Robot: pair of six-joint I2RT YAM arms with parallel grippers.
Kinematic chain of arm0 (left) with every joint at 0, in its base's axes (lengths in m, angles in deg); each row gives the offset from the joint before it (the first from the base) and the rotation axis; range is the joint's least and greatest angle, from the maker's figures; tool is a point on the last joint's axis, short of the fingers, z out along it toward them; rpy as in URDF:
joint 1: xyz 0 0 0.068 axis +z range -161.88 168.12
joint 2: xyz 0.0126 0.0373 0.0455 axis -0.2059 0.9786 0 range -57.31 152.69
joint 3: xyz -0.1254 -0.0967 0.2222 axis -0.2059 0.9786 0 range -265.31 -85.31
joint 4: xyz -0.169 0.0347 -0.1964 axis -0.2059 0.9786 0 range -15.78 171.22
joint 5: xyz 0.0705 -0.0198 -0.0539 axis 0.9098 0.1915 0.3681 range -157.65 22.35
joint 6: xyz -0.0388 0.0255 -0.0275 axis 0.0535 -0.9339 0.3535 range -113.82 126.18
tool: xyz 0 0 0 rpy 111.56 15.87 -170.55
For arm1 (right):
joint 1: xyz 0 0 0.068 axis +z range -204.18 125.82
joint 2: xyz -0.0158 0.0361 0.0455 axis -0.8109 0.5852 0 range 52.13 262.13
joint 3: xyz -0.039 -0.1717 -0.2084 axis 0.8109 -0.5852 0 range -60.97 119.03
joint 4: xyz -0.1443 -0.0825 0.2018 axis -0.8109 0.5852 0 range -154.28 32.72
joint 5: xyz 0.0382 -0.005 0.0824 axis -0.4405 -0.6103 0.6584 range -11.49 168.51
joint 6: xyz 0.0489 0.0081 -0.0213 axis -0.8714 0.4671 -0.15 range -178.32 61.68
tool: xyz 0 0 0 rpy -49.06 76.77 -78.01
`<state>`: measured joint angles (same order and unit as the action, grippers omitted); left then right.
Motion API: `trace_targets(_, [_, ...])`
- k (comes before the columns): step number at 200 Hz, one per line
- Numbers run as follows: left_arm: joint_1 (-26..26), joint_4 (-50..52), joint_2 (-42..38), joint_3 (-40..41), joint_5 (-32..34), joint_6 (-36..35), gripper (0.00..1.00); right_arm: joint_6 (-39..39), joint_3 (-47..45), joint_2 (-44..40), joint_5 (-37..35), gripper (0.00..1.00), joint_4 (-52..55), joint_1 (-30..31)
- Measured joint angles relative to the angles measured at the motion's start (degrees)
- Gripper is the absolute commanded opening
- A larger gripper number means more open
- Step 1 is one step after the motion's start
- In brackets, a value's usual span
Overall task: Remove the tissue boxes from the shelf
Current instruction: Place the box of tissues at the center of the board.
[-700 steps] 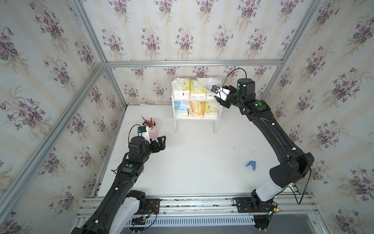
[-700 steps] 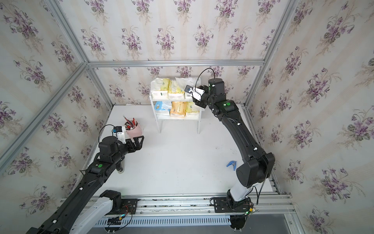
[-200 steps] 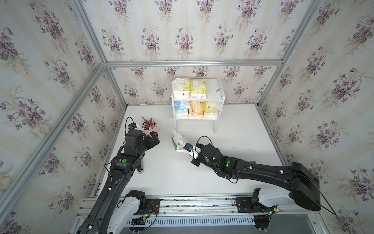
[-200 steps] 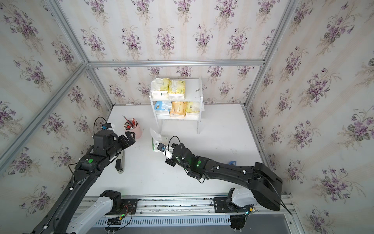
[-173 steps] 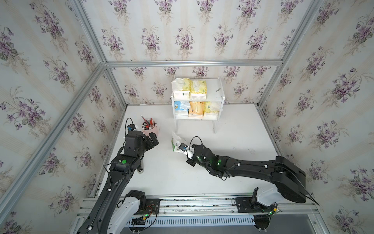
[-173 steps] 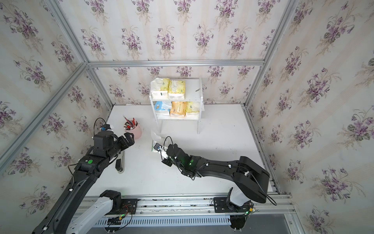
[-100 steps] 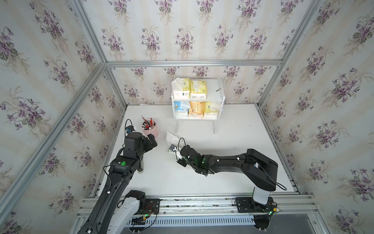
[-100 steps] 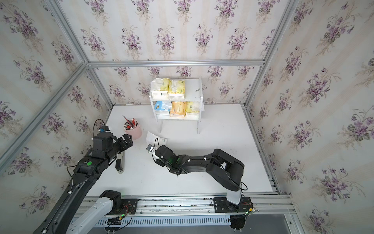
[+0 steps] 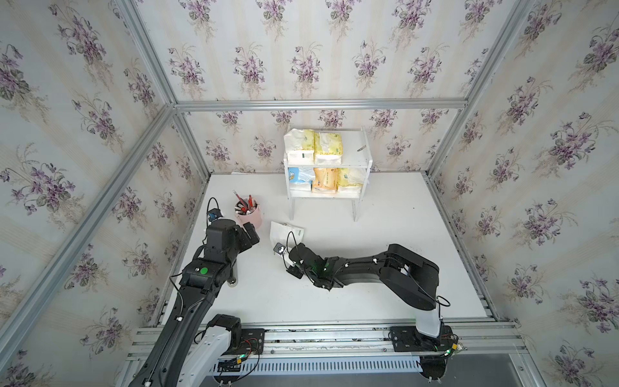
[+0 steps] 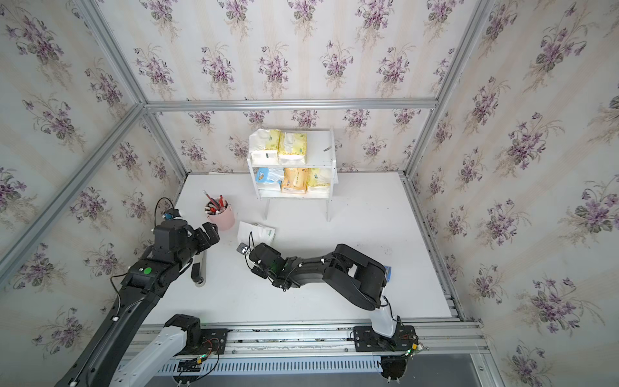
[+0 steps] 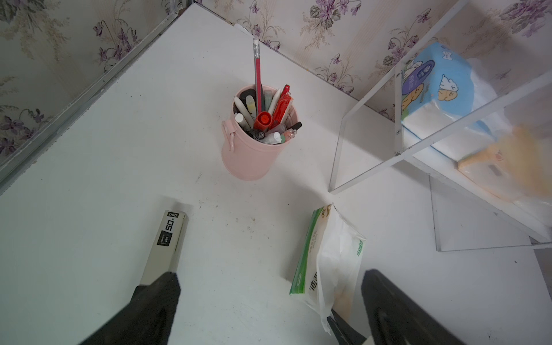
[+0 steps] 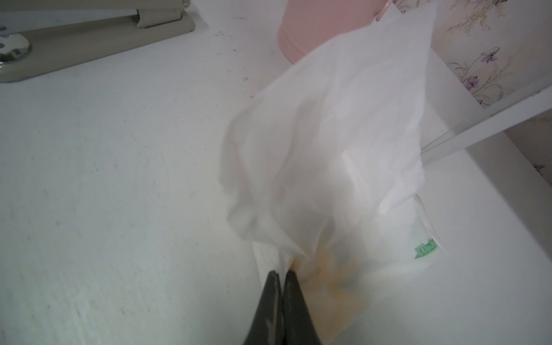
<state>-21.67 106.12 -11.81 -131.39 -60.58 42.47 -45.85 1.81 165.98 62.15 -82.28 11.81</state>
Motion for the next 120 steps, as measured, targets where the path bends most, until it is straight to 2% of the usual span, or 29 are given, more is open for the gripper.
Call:
trace_targets(35, [0.02,0.39,-0.04,-0.07,0.04,-0.52,0.99,0.94,-1.07,-0.15,0.74,0.26,-0.11,0.11])
trace_targets(65, [0.04,0.48,-0.09,-0.68,0.0,-1.55,0.99,1.03,-2.73,-3.5,0.85,0.43,-0.15,0.26])
trace_targets(120, [0.04,1.01,0.68,-4.66,-2.6,-4.68,0.99,0.57,-5.81,-13.38,3.17,0.59,0.11,0.2])
